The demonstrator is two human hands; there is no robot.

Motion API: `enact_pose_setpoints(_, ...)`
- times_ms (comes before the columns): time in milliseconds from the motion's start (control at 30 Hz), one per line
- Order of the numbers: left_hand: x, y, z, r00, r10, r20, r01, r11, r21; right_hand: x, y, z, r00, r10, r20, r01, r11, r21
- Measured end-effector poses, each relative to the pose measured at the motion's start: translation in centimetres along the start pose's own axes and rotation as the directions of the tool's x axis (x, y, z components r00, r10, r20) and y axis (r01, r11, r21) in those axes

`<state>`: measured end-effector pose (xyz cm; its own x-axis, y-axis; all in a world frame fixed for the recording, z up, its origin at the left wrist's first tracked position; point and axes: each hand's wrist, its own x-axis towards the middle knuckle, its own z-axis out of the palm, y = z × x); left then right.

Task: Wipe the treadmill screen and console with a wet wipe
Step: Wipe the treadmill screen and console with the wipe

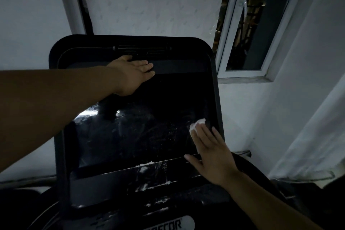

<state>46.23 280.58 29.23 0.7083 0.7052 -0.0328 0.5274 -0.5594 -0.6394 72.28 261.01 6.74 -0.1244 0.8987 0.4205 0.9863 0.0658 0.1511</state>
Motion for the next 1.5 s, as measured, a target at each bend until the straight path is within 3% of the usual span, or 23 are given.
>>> enact_pose_setpoints(100,-0.4,0.1,0.0,1.0,-0.01,-0.018,0.009,1.0,-0.017,0.6,0.9,-0.4,0.988,0.136,-0.076,-0.135,0.991,0.021)
enact_pose_setpoints(167,-1.0,0.0,-0.4,0.998,-0.011,-0.061,0.008,0.999,-0.048,1.1,-0.4,-0.6,0.974,0.225,-0.038,-0.222,0.973,0.061)
enact_pose_setpoints(333,-3.7,-1.0,-0.3,0.985,-0.027,-0.173,0.001,0.988,-0.152,1.7,-4.3,0.1,0.998,0.067,-0.014,-0.066,0.997,0.041)
enact_pose_setpoints(500,-7.2,-2.1,3.1,0.986,-0.045,-0.161,0.01,0.977,-0.213,1.8,-5.3,0.2,0.951,0.308,-0.026,-0.306,0.95,0.053)
enact_pose_setpoints(667,-9.5,-2.5,6.0,0.989,-0.066,-0.133,0.032,0.97,-0.242,2.5,-9.3,0.9,0.99,0.138,-0.006,-0.138,0.987,0.078)
enact_pose_setpoints(867,-13.2,-4.0,9.4,0.971,-0.028,-0.236,-0.029,0.972,-0.235,1.3,-7.2,0.7,0.955,0.297,-0.016,-0.295,0.951,0.089)
enact_pose_setpoints(967,-16.5,-4.6,12.1,0.954,-0.033,-0.299,-0.026,0.981,-0.19,0.9,-10.2,1.1,0.992,0.129,0.017,-0.13,0.988,0.089)
enact_pose_setpoints(1033,-18.9,-4.4,14.0,0.956,-0.112,-0.272,0.056,0.977,-0.205,0.8,-10.4,1.4,0.995,0.097,0.003,-0.097,0.992,0.083)
enact_pose_setpoints(1167,-21.8,-3.1,17.1,0.975,-0.194,-0.109,0.163,0.957,-0.24,1.3,-10.7,1.3,0.955,0.297,0.0,-0.295,0.947,0.129)
enact_pose_setpoints(1233,-21.7,-2.2,18.3,0.98,-0.193,-0.052,0.176,0.957,-0.232,1.6,-12.2,1.3,0.979,0.201,0.018,-0.202,0.974,0.099)
enact_pose_setpoints(1300,-21.3,-1.5,19.0,0.975,-0.216,-0.044,0.199,0.95,-0.24,1.8,-12.7,1.2,0.994,0.11,-0.006,-0.11,0.991,0.075)
enact_pose_setpoints(1433,-21.1,-0.1,19.0,0.972,-0.214,-0.1,0.189,0.959,-0.211,2.4,-12.0,0.7,0.959,0.284,-0.007,-0.28,0.95,0.136)
enact_pose_setpoints(1500,-21.0,1.0,19.2,0.975,-0.189,-0.12,0.165,0.969,-0.184,2.4,-13.6,0.5,0.972,0.235,0.008,-0.234,0.961,0.146)
